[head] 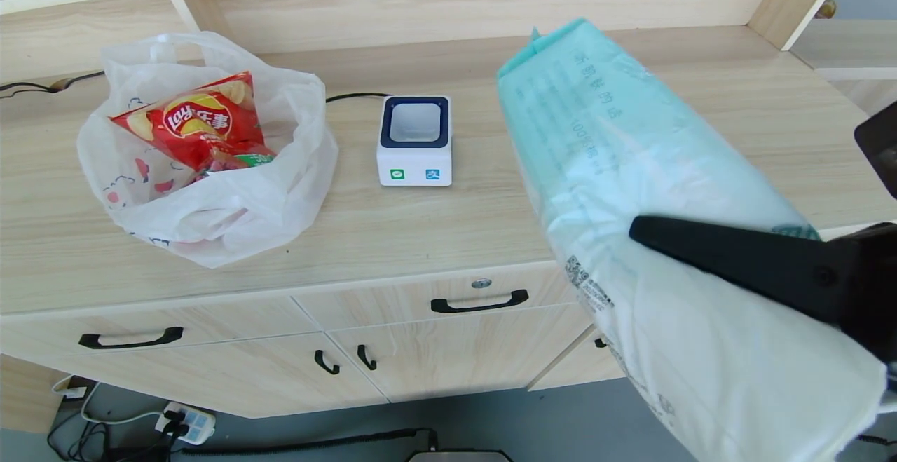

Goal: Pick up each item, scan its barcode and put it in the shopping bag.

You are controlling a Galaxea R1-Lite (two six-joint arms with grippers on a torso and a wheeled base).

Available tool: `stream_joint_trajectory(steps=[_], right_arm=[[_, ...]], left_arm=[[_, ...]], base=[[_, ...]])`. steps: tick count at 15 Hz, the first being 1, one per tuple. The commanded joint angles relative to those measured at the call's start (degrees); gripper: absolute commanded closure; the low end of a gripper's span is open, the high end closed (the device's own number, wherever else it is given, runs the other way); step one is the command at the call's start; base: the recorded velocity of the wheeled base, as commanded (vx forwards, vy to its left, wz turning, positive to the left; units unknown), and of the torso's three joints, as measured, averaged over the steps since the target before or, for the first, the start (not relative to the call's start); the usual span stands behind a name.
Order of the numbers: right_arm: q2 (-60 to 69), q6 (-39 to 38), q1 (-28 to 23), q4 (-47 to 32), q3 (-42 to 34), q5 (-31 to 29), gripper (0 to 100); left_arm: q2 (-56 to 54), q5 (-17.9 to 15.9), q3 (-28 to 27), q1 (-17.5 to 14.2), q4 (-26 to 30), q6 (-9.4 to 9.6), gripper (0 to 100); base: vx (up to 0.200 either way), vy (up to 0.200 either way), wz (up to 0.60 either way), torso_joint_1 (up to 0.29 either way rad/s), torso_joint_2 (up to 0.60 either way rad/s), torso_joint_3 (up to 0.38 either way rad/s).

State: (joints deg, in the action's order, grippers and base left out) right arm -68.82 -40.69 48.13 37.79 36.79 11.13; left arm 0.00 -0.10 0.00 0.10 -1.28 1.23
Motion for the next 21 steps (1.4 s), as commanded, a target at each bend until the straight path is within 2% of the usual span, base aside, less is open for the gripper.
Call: stream_joint_trajectory(steps=[1, 5, 7, 9, 11, 14, 18, 21], right_arm=[[-0.97, -6.42, 2.85, 1.94, 0.91, 0.03, 100], [-5.45, -18.46, 2.94, 6.07, 3.55, 0.03, 100], [-5.98, -31.55, 3.02, 6.77, 4.25, -0.14, 100], [-7.21, -37.44, 2.23, 6.86, 3.99, -0.14, 100], [-7.47, -39.20, 2.41, 9.23, 3.37, 2.32, 100], [-9.14, -48.69, 2.06, 22.06, -0.93, 2.58, 100], [-11.87, -58.10, 2.06, 37.71, -8.84, 5.83, 100], [-10.81, -63.63, 0.21, 42.72, -14.20, 10.32, 100]], left_arm=[[0.00, 0.01, 0.00, -0.01, -0.04, 0.00, 0], [0.00, 0.01, 0.00, -0.01, 0.05, 0.00, 0], [0.09, 0.01, 0.00, 0.08, 0.05, 0.00, 0], [0.00, 0.01, 0.00, 0.08, 0.05, 0.00, 0], [0.00, 0.01, 0.00, -0.01, 0.05, 0.00, 0], [0.00, 0.01, 0.00, -0.01, 0.05, 0.00, 0], [0.00, 0.01, 0.00, 0.08, 0.23, 0.44, 0], [0.00, 0.01, 0.00, 0.08, 0.23, 0.53, 0]], base=[[0.000, 0.000, 0.00, 0.000, 0.00, 0.000], [0.000, 0.000, 0.00, 0.000, 0.00, 0.000], [0.000, 0.000, 0.00, 0.000, 0.00, 0.000], [0.000, 0.000, 0.00, 0.000, 0.00, 0.000], [0.000, 0.000, 0.00, 0.000, 0.00, 0.000], [0.000, 0.000, 0.00, 0.000, 0.00, 0.000], [0.000, 0.000, 0.00, 0.000, 0.00, 0.000], [0.000, 0.000, 0.00, 0.000, 0.00, 0.000]])
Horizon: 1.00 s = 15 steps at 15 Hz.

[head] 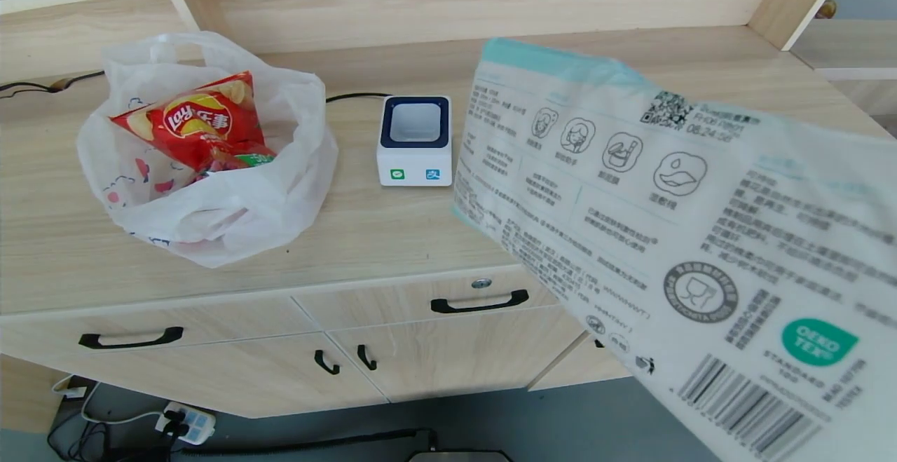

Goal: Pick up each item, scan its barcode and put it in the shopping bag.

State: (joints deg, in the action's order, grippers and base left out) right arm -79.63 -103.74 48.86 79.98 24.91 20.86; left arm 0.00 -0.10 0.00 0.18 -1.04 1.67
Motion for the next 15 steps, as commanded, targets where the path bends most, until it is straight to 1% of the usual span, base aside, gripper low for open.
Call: stream_joint_trajectory(steps=[1, 3, 4, 6, 8, 10, 12, 15], right_arm=[[0.00, -2.96, -0.43, 0.61, -2.23, 0.59, 100], [-1.76, -10.52, -1.14, 1.32, -1.35, 0.59, 100], [-3.34, -12.63, -2.54, 2.72, -0.91, 0.59, 100], [-4.31, -13.94, -3.51, 5.54, -1.88, 3.14, 100], [-5.19, -23.17, -5.97, 7.73, -1.79, 5.07, 100], [-4.75, -26.51, -6.58, 8.08, -2.32, 10.17, 100], [-6.59, -30.64, -7.81, 8.08, -1.70, 12.10, 100], [-8.61, -32.40, -7.73, 8.08, -1.00, 14.39, 100]], left_arm=[[0.09, 0.01, 0.00, -0.01, -0.02, 0.09, 0], [0.00, 0.01, 0.00, -0.01, -0.02, 0.18, 0], [0.00, 0.01, 0.00, -0.01, -0.02, 0.09, 0], [0.00, 0.01, 0.00, -0.01, -0.02, 0.18, 0], [0.00, 0.01, 0.00, -0.01, -0.02, 0.62, 0], [0.00, 0.01, 0.00, -0.01, -0.02, 0.62, 0], [0.00, 0.01, 0.00, -0.01, -0.02, 0.70, 0], [0.00, 0.01, 0.00, -0.01, -0.02, 0.79, 0]], base=[[0.000, 0.000, 0.00, 0.000, 0.00, 0.000], [0.000, 0.000, 0.00, 0.000, 0.00, 0.000], [0.000, 0.000, 0.00, 0.000, 0.00, 0.000], [0.000, 0.000, 0.00, 0.000, 0.00, 0.000], [0.000, 0.000, 0.00, 0.000, 0.00, 0.000], [0.000, 0.000, 0.00, 0.000, 0.00, 0.000], [0.000, 0.000, 0.00, 0.000, 0.00, 0.000], [0.000, 0.000, 0.00, 0.000, 0.00, 0.000]])
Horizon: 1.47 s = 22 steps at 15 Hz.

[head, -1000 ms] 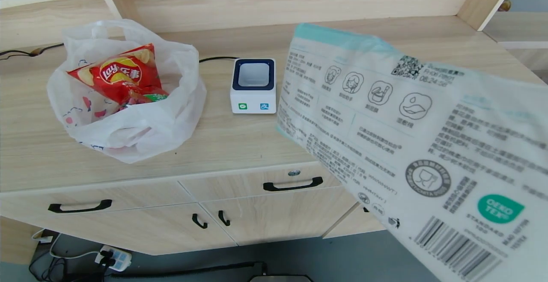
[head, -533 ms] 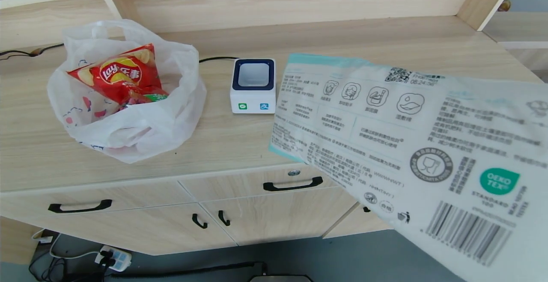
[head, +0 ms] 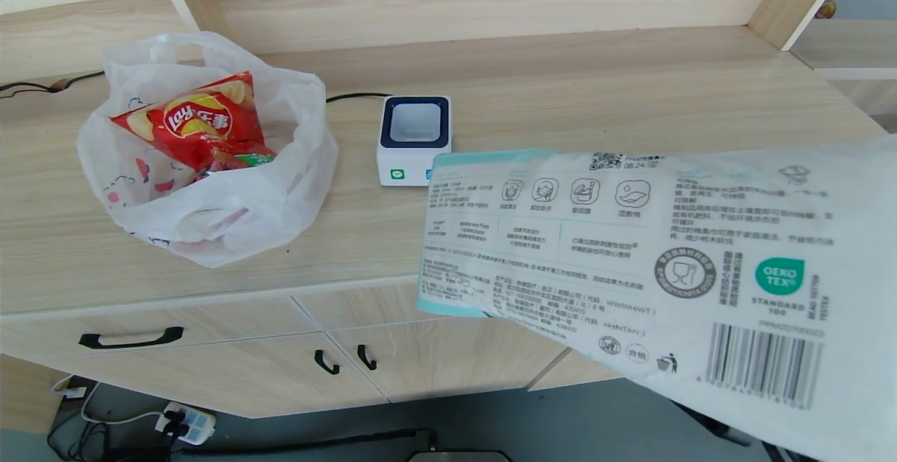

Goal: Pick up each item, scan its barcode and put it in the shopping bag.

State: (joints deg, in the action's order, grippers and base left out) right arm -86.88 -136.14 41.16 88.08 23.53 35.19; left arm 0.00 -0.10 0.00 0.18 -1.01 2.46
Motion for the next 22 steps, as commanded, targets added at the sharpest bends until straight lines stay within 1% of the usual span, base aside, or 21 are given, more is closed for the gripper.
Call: stream_joint_trajectory(steps=[1, 2, 3, 7, 9, 11, 13, 17, 18, 19, 21, 22], right_arm=[[-1.36, -0.96, -0.02, -0.01, 0.55, 0.23, 100], [-1.80, -3.69, -0.81, -0.01, 1.17, 1.81, 100], [-2.15, -4.39, -1.08, -0.01, 1.17, 3.65, 100], [-2.41, -7.91, -0.02, -0.01, 3.10, 4.88, 100], [-3.82, -10.11, -0.02, -0.01, 5.04, 7.26, 100], [-5.05, -10.02, -0.11, 0.17, 5.39, 7.34, 100], [-6.63, -10.11, -0.55, 1.92, 5.74, 7.26, 100], [-6.72, -10.11, -0.81, 1.92, 5.56, 7.26, 100], [-6.28, -9.84, -0.73, 1.92, 5.04, 7.26, 100], [-4.35, -8.08, -1.17, 1.92, 1.61, 6.11, 100], [1.89, -0.79, -3.80, 1.92, -1.47, 5.24, 100], [3.56, 4.40, -4.94, 1.92, -0.85, 5.06, 100]], left_arm=[[0.00, 0.01, 0.00, -0.01, -0.04, 0.09, 0], [0.00, 0.01, 0.00, -0.01, -0.04, 0.09, 0], [0.00, 0.01, 0.00, -0.01, -0.04, 0.09, 0], [0.00, 0.01, 0.00, -0.01, -0.04, 0.00, 0], [0.00, 0.01, 0.00, -0.01, -0.04, 0.00, 0], [0.09, 0.01, 0.00, -0.01, -0.04, -0.35, 0], [0.09, 0.01, 0.00, -0.01, -0.04, -0.27, 0], [0.00, 0.01, 0.00, -0.01, -0.04, -0.35, 0], [0.09, 0.01, 0.00, -0.01, -0.04, -0.35, 0], [0.09, 0.01, 0.00, -0.01, -0.04, -0.35, 0], [0.00, 0.01, 0.00, -0.01, -0.04, -0.27, 0], [0.00, 0.01, 0.00, -0.01, -0.04, -0.27, 0]], base=[[0.000, 0.000, 0.00, 0.000, 0.00, 0.000], [0.000, 0.000, 0.00, 0.000, 0.00, 0.000], [0.000, 0.000, 0.00, 0.000, 0.00, 0.000], [0.000, 0.000, 0.00, 0.000, 0.00, 0.000], [0.000, 0.000, 0.00, 0.000, 0.00, 0.000], [0.000, 0.000, 0.00, 0.000, 0.00, 0.000], [0.000, 0.000, 0.00, 0.000, 0.00, 0.000], [0.000, 0.000, 0.00, 0.000, 0.00, 0.000], [0.000, 0.000, 0.00, 0.000, 0.00, 0.000], [0.000, 0.000, 0.00, 0.000, 0.00, 0.000], [0.000, 0.000, 0.00, 0.000, 0.00, 0.000], [0.000, 0.000, 0.00, 0.000, 0.00, 0.000]])
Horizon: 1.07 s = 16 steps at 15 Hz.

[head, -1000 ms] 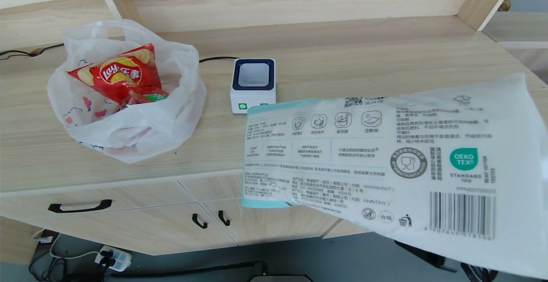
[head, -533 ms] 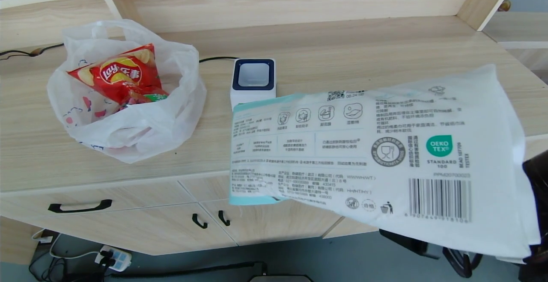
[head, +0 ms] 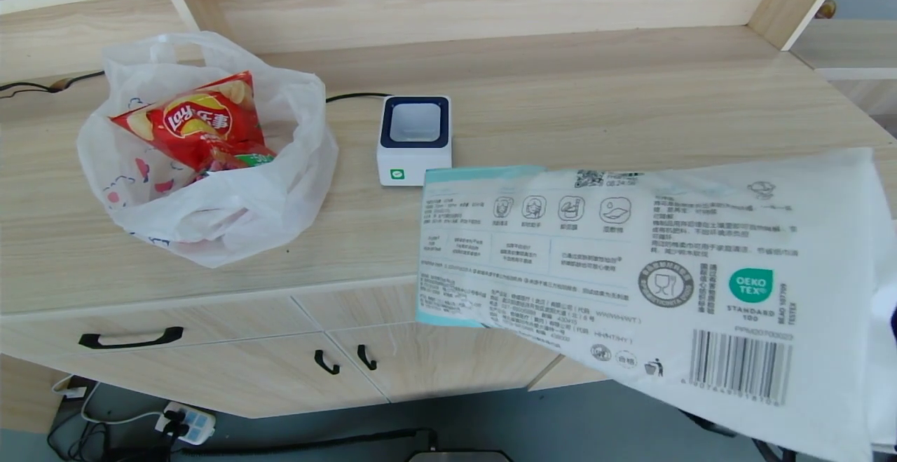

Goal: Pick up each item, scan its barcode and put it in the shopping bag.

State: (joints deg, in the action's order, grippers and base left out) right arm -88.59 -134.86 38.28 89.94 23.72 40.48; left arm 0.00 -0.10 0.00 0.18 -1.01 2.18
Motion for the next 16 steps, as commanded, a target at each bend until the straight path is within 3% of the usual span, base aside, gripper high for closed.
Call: stream_joint_trajectory(steps=[1, 5, 6, 7, 9, 12, 13, 14, 15, 16], right_arm=[[6.32, 13.58, -2.51, 0.06, 0.18, -1.29, 100], [4.48, 61.48, -4.53, 0.06, 0.18, -2.16, 100], [3.69, 71.23, -6.73, 0.06, 0.53, -1.64, 100], [3.16, 76.07, -7.96, 0.06, 0.89, -1.55, 100], [-1.59, 98.30, -15.69, 0.06, 4.93, -1.55, 100], [-2.64, 118.17, -20.00, -5.22, 10.47, -4.01, 100], [-2.38, 124.32, -19.56, -10.84, 16.44, -9.28, 100], [-2.11, 125.55, -19.21, -13.04, 18.82, -11.57, 100], [-1.24, 128.27, -16.66, -22.00, 26.99, -20.80, 100], [-1.06, 131.00, -15.34, -25.87, 30.42, -24.66, 100]], left_arm=[[0.00, 0.01, 0.00, -0.01, -0.04, 0.10, 0], [0.00, 0.01, 0.00, -0.01, -0.04, 0.37, 0], [0.00, 0.01, 0.00, -0.01, -0.04, 0.89, 0], [0.00, 0.01, 0.00, -0.01, -0.04, 1.16, 0], [0.00, 0.01, 0.00, -0.01, -0.04, 1.51, 0], [0.00, 0.01, 0.00, -0.01, -0.04, 1.33, 0], [0.09, 0.01, 0.00, -0.01, -0.04, 1.25, 0], [0.09, 0.01, 0.00, -0.01, -0.04, 1.25, 0], [0.09, 0.01, 0.00, -0.01, -0.04, 1.25, 0], [0.09, 0.01, 0.00, -0.01, -0.04, 1.25, 0]], base=[[0.000, 0.000, 0.00, 0.000, 0.00, 0.000], [0.000, 0.000, 0.00, 0.000, 0.00, 0.000], [0.000, 0.000, 0.00, 0.000, 0.00, 0.000], [0.000, 0.000, 0.00, 0.000, 0.00, 0.000], [0.000, 0.000, 0.00, 0.000, 0.00, 0.000], [0.000, 0.000, 0.00, 0.000, 0.00, 0.000], [0.000, 0.000, 0.00, 0.000, 0.00, 0.000], [0.000, 0.000, 0.00, 0.000, 0.00, 0.000], [0.000, 0.000, 0.00, 0.000, 0.00, 0.000], [0.000, 0.000, 0.00, 0.000, 0.00, 0.000]])
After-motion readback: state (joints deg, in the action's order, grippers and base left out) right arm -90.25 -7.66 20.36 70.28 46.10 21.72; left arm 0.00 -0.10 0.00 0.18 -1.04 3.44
